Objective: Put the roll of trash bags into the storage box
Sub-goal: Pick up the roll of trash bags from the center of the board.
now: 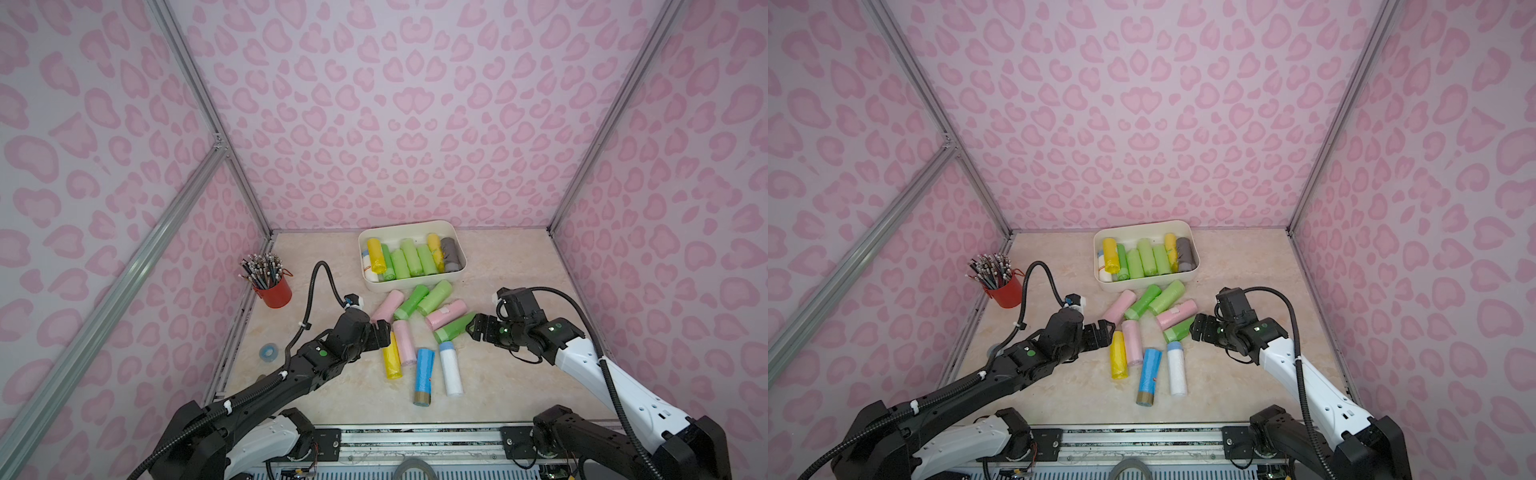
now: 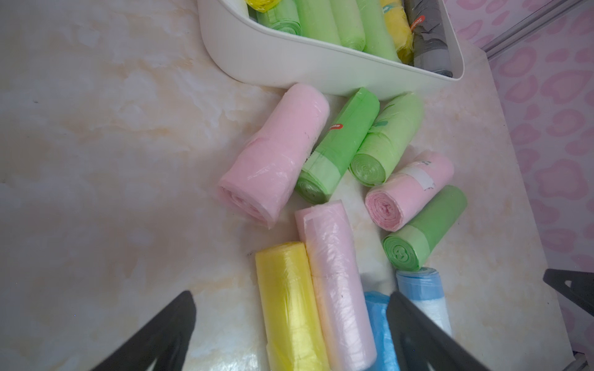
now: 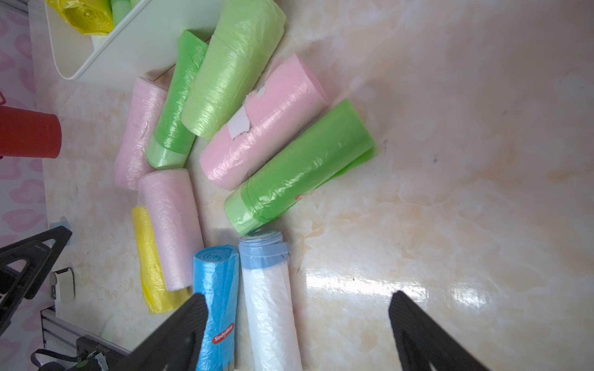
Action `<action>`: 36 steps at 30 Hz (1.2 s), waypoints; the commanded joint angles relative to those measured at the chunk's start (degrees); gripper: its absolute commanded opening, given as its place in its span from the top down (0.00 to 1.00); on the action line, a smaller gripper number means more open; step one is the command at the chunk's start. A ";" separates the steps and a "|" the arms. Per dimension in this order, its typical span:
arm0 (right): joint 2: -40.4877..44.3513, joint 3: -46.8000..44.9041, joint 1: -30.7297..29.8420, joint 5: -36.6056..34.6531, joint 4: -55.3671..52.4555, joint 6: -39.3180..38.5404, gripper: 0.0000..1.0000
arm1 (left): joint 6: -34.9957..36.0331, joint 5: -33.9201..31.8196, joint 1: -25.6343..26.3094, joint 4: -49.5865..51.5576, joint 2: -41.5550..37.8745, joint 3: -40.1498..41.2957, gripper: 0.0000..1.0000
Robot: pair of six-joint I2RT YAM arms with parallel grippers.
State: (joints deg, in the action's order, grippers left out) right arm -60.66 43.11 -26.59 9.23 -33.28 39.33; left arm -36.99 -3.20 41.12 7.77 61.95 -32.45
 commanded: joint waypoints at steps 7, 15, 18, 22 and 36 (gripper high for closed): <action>0.65 -1.73 0.04 0.94 2.13 -0.57 0.10 | -1.88 -0.12 0.71 -1.47 1.54 1.86 0.20; 0.62 -1.54 0.13 1.55 2.12 -0.75 0.10 | -3.09 1.30 3.52 -1.99 5.63 1.05 0.32; 1.07 -1.63 0.30 1.57 2.00 -0.88 0.10 | -3.35 0.63 5.29 -1.53 7.73 0.35 0.33; 1.33 -1.71 0.83 1.74 1.64 -1.08 0.10 | -3.96 -0.25 7.07 -1.00 10.64 -0.40 0.35; 1.16 -2.24 1.67 2.10 1.55 -1.10 0.10 | -4.78 -0.83 7.83 -1.93 16.78 -0.30 0.42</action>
State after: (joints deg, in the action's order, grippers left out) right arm -59.40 41.32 -25.02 10.94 -31.97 38.72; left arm -41.32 -2.76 48.95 6.17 78.11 -32.69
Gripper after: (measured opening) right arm 0.900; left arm 0.579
